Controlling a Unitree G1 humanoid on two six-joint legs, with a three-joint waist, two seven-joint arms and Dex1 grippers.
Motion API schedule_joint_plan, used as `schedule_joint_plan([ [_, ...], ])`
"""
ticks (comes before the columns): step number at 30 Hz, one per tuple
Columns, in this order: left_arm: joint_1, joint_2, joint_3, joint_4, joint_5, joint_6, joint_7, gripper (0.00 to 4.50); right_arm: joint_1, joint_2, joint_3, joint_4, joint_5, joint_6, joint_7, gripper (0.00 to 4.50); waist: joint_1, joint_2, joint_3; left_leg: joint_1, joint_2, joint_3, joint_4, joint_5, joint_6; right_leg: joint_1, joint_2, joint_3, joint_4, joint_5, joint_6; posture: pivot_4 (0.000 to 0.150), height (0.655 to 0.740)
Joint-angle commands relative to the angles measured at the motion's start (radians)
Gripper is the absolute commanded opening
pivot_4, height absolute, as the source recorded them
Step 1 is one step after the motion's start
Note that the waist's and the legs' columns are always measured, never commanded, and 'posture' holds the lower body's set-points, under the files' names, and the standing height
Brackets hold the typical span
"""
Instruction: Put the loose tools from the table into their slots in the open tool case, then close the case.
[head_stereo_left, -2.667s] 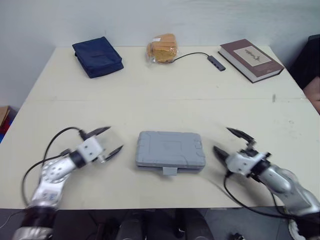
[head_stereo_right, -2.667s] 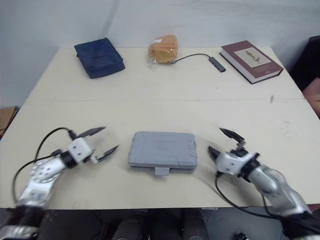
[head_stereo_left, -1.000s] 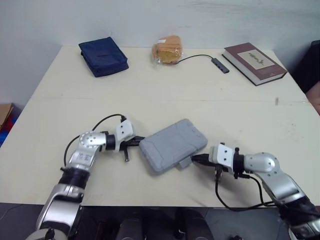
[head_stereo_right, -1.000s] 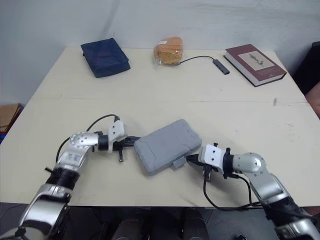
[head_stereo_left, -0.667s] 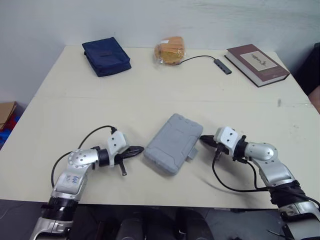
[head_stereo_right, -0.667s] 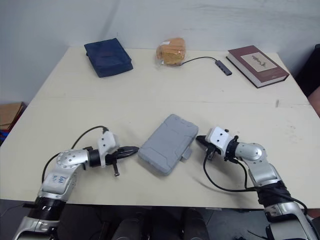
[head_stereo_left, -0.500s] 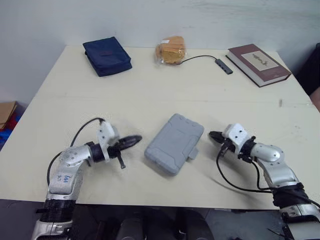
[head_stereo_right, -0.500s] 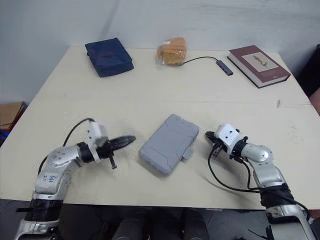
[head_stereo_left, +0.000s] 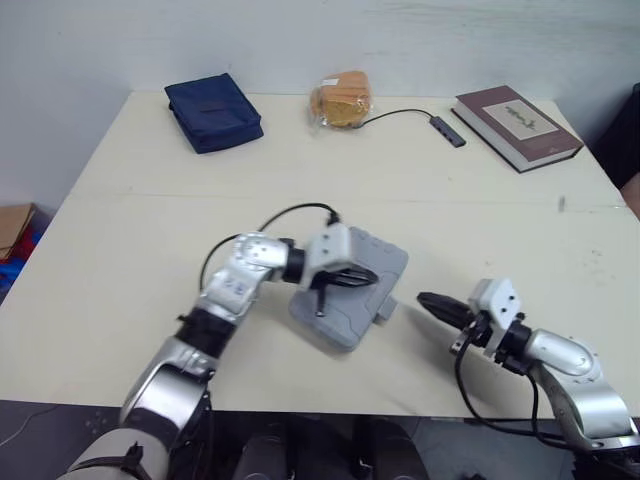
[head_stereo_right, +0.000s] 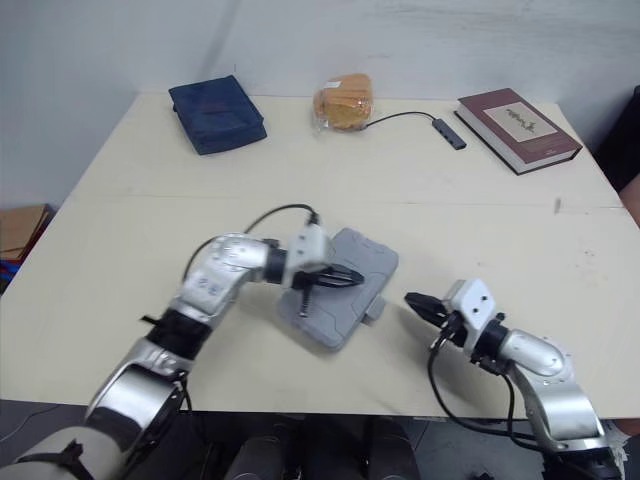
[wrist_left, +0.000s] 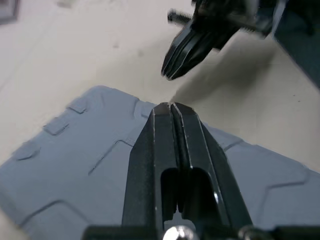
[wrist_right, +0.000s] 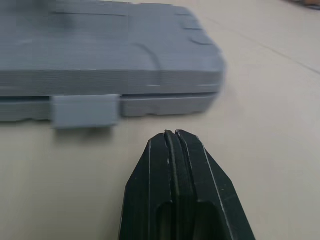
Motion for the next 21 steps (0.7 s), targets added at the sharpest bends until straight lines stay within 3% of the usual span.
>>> schedule_joint_plan([
  [1,-0.009,-0.001,-0.076,0.138,0.115,-0.069,0.006,0.00,0.011,0.017,0.016,-0.069,-0.032,0.024,-0.038,0.04,0.000,0.000,0.000,0.000,0.000,0.000,0.000,0.000,0.001,0.000,0.000,0.000,0.000,0.000,0.000,0.150,0.7400],
  [8,0.076,0.054,-0.152,0.141,0.185,0.033,-0.036,0.00,0.002,0.029,0.085,-0.096,-0.102,0.106,-0.079,0.04,-0.001,-0.002,-0.019,0.003,0.002,-0.002,0.000,-0.003,0.004,0.003,-0.003,-0.001,-0.001,0.000,-0.001,0.150,0.7400],
  [14,0.116,0.046,-0.115,0.107,0.159,0.081,0.026,0.00,-0.043,0.083,0.097,-0.021,-0.131,0.101,-0.123,0.04,0.002,-0.003,-0.039,0.005,0.003,-0.006,0.000,-0.007,0.007,0.007,-0.005,-0.002,-0.004,-0.001,-0.002,0.150,0.7400],
  [21,0.134,0.047,-0.111,0.087,0.156,0.079,0.035,0.00,-0.110,0.084,0.166,0.048,-0.167,0.108,-0.049,0.04,0.001,-0.001,-0.042,0.005,0.004,-0.006,0.000,-0.007,0.006,0.007,-0.006,0.000,-0.004,-0.002,-0.003,0.150,0.7400],
])
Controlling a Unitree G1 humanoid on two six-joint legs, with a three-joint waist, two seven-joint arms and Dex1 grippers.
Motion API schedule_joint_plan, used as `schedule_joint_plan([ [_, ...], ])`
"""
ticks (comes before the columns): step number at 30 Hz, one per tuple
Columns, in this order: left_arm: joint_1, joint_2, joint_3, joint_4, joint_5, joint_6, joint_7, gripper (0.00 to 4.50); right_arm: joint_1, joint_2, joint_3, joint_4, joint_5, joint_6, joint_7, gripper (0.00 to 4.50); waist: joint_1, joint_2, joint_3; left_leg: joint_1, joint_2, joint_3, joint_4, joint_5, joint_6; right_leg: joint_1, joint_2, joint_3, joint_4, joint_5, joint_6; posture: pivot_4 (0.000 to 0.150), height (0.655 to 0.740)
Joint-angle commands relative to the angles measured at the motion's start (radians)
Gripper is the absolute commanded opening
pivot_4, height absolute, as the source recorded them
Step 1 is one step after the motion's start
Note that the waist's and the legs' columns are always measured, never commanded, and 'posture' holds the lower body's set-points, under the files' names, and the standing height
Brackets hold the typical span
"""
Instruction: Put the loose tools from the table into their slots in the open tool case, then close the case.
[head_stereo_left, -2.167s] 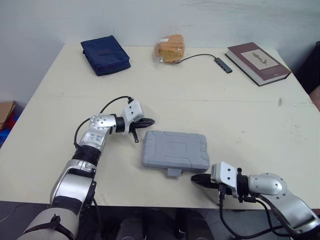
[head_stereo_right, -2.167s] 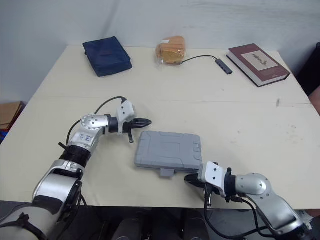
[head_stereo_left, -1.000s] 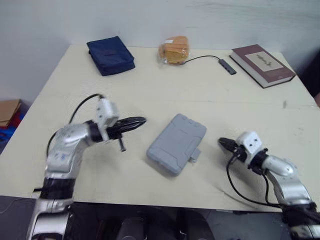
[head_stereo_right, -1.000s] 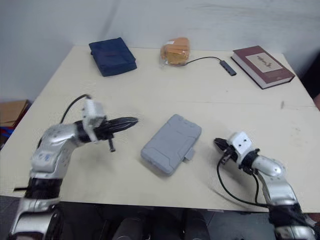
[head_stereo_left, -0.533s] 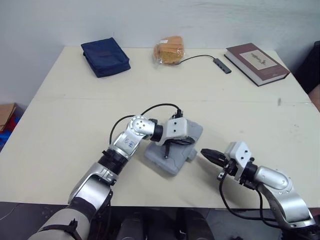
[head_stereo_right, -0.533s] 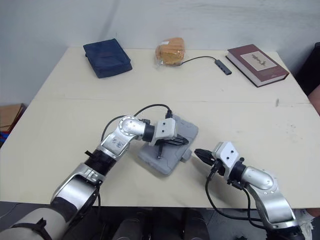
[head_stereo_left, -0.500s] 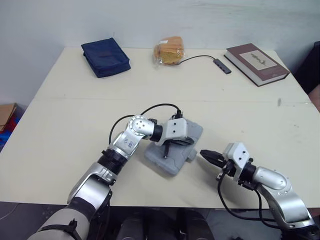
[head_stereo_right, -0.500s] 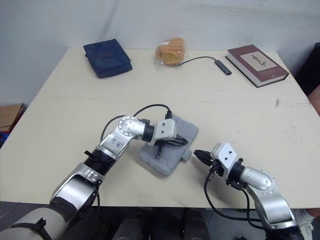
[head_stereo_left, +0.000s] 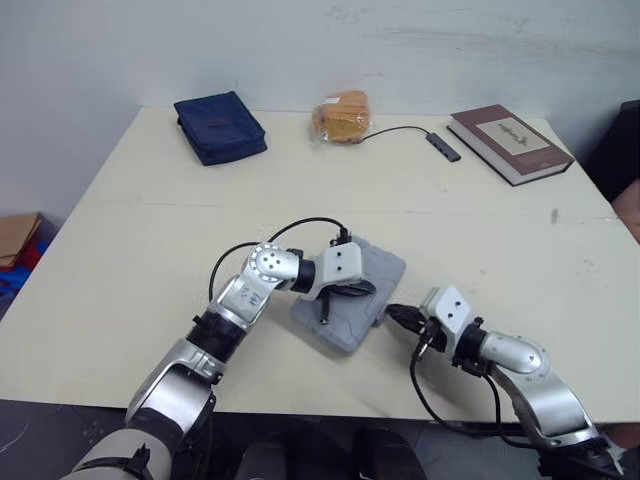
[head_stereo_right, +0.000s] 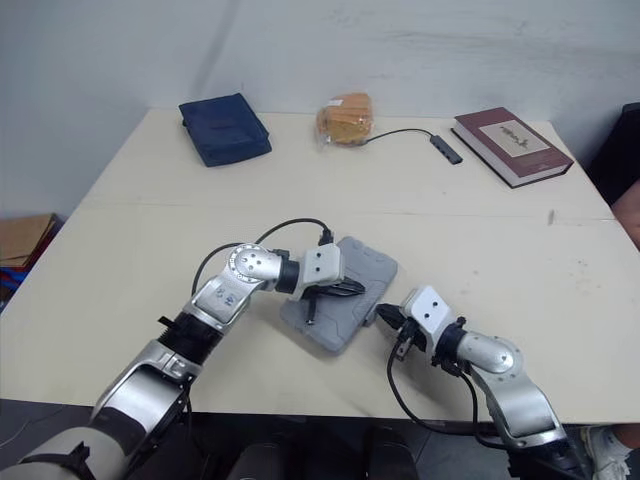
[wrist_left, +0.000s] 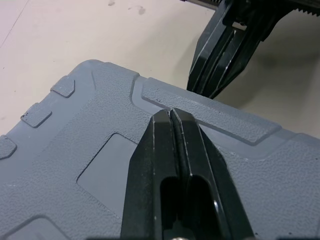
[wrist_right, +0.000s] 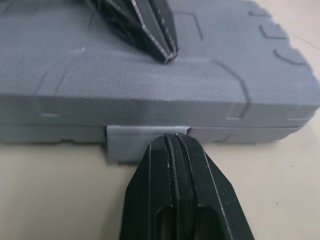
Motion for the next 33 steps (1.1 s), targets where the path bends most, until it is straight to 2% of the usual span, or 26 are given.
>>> schedule_joint_plan([
  [1,0.076,0.027,-0.081,0.095,0.085,0.068,-0.021,0.00,-0.041,0.003,0.035,0.017,-0.007,0.012,0.039,0.04,-0.001,0.001,-0.001,0.000,0.000,0.000,0.000,0.000,0.000,0.000,0.000,0.000,0.000,0.000,0.000,0.150,0.7400],
  [11,0.064,0.001,-0.080,0.131,0.088,0.050,-0.006,0.00,-0.164,0.068,0.082,0.117,-0.020,0.050,0.075,0.04,-0.024,-0.001,-0.002,0.001,0.002,0.000,0.000,0.000,-0.001,0.000,0.001,0.000,0.001,0.000,-0.001,0.150,0.7400],
  [17,0.063,-0.001,-0.076,0.164,0.096,0.012,-0.014,0.00,-0.195,0.087,0.081,0.178,-0.030,0.018,0.097,0.04,-0.035,-0.003,-0.003,0.015,0.007,-0.001,-0.003,-0.005,-0.010,0.014,0.002,0.002,-0.001,-0.003,-0.007,0.150,0.7400],
  [21,0.069,-0.011,-0.007,0.144,0.026,-0.060,-0.023,0.00,-0.163,0.039,0.043,0.142,-0.016,-0.009,0.128,0.04,-0.035,-0.001,-0.003,0.015,0.008,-0.003,-0.003,-0.005,-0.012,0.013,0.003,0.001,0.000,-0.004,-0.009,0.150,0.7400],
  [24,0.080,-0.021,0.136,0.086,-0.130,-0.173,-0.081,0.00,-0.097,-0.027,-0.030,0.082,0.039,-0.068,0.193,0.04,-0.026,0.009,0.004,0.012,0.008,-0.002,-0.003,-0.005,-0.012,0.010,0.003,0.001,0.000,-0.004,-0.009,0.150,0.7400],
  [26,0.084,0.005,0.210,0.043,-0.203,-0.218,-0.126,0.00,-0.055,-0.077,-0.081,0.051,0.072,-0.103,0.240,0.04,-0.020,0.013,0.010,0.007,0.008,-0.002,-0.003,-0.002,-0.009,0.005,0.003,0.001,0.001,-0.004,-0.009,0.150,0.7400],
  [29,0.096,0.113,0.315,-0.032,-0.257,-0.216,-0.145,0.00,-0.009,-0.167,-0.190,0.034,0.126,-0.122,0.297,0.04,-0.021,0.012,0.025,-0.006,0.007,0.000,-0.002,0.004,-0.016,-0.009,0.005,0.000,0.006,-0.004,-0.009,0.150,0.7400],
  [30,0.110,0.157,0.356,-0.070,-0.282,-0.181,-0.143,0.51,0.002,-0.199,-0.230,0.035,0.137,-0.141,0.316,0.00,-0.021,0.012,0.031,-0.005,0.007,0.002,-0.002,0.005,-0.016,-0.010,0.006,-0.002,0.007,-0.004,-0.009,0.150,0.7400],
  [31,0.141,0.210,0.400,-0.111,-0.299,-0.142,-0.132,0.81,0.014,-0.233,-0.278,0.030,0.166,-0.138,0.343,0.32,-0.023,0.013,0.035,-0.005,0.007,0.003,-0.002,0.005,-0.016,-0.010,0.007,-0.005,0.008,-0.004,-0.009,0.150,0.7400],
  [33,0.202,0.289,0.462,-0.175,-0.332,-0.069,-0.121,1.75,0.028,-0.283,-0.336,0.031,0.185,-0.156,0.374,1.03,-0.026,0.012,0.038,-0.004,0.007,0.004,-0.002,0.005,-0.015,-0.010,0.007,-0.004,0.008,-0.004,-0.009,0.150,0.7400],
])
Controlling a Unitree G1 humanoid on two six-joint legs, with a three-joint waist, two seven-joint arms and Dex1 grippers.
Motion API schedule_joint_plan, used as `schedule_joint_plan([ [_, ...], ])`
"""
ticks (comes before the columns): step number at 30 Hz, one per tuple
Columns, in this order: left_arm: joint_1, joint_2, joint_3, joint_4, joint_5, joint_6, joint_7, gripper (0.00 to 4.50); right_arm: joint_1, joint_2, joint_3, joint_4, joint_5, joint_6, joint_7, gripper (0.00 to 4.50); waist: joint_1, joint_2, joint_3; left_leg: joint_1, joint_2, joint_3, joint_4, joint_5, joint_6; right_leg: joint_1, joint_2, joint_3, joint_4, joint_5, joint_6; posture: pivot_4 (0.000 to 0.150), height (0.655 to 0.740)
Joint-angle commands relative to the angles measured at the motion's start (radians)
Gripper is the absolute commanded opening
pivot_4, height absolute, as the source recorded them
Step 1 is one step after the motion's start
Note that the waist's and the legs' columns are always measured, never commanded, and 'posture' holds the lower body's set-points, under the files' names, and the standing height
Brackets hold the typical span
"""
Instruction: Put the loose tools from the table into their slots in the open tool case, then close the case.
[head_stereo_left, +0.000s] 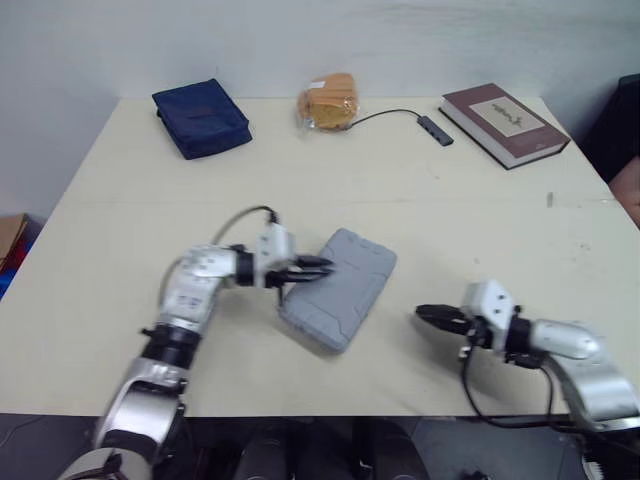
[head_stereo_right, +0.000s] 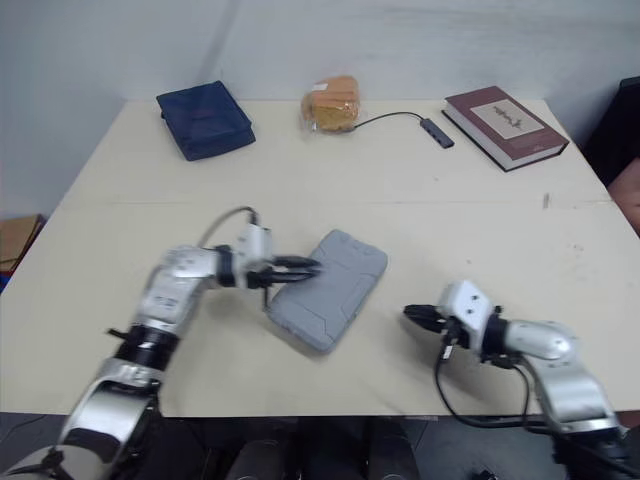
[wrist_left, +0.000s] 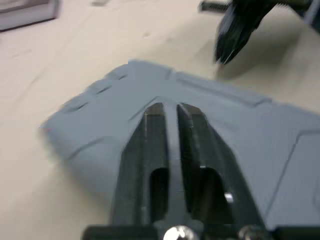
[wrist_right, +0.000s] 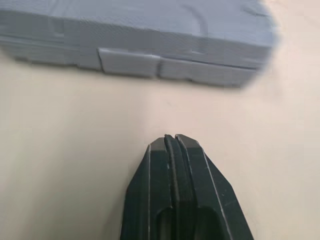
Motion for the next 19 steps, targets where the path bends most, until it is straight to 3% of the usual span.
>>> schedule_joint_plan([
  [1,0.093,0.104,0.120,-0.126,-0.066,0.112,0.024,2.28,0.007,-0.067,-0.121,-0.030,0.052,-0.051,0.054,1.55,0.000,-0.001,0.001,0.001,0.000,0.000,0.000,0.000,0.000,0.000,0.000,0.000,0.000,0.000,0.000,0.150,0.7400],
  [6,0.358,0.276,0.284,-0.236,-0.097,0.208,0.016,4.50,0.015,-0.166,-0.242,0.037,0.024,-0.152,0.102,4.17,0.004,-0.001,0.005,0.000,0.000,0.000,0.000,-0.004,0.006,0.001,-0.002,0.000,-0.001,0.000,0.001,0.150,0.7400],
  [7,0.409,0.301,0.312,-0.248,-0.094,0.207,0.014,4.50,0.016,-0.187,-0.272,0.061,0.030,-0.158,0.113,4.43,0.004,-0.002,0.008,0.000,0.000,0.000,0.000,-0.004,0.005,0.000,-0.002,0.000,-0.002,0.000,0.001,0.150,0.7400],
  [14,0.547,0.339,0.422,-0.277,-0.075,0.170,0.083,4.50,-0.025,-0.275,-0.337,0.181,0.025,-0.217,0.153,4.43,0.020,-0.001,0.010,0.000,0.000,-0.002,-0.001,-0.009,0.001,0.000,-0.004,0.007,-0.004,0.000,0.000,0.150,0.7400],
  [19,0.535,0.283,0.396,-0.293,-0.093,0.200,0.142,4.50,-0.095,-0.233,-0.242,0.148,0.022,-0.182,0.109,4.43,0.017,0.002,0.012,0.000,0.000,-0.001,-0.005,-0.007,0.000,-0.002,-0.003,0.008,-0.004,-0.001,-0.001,0.150,0.7400],
])
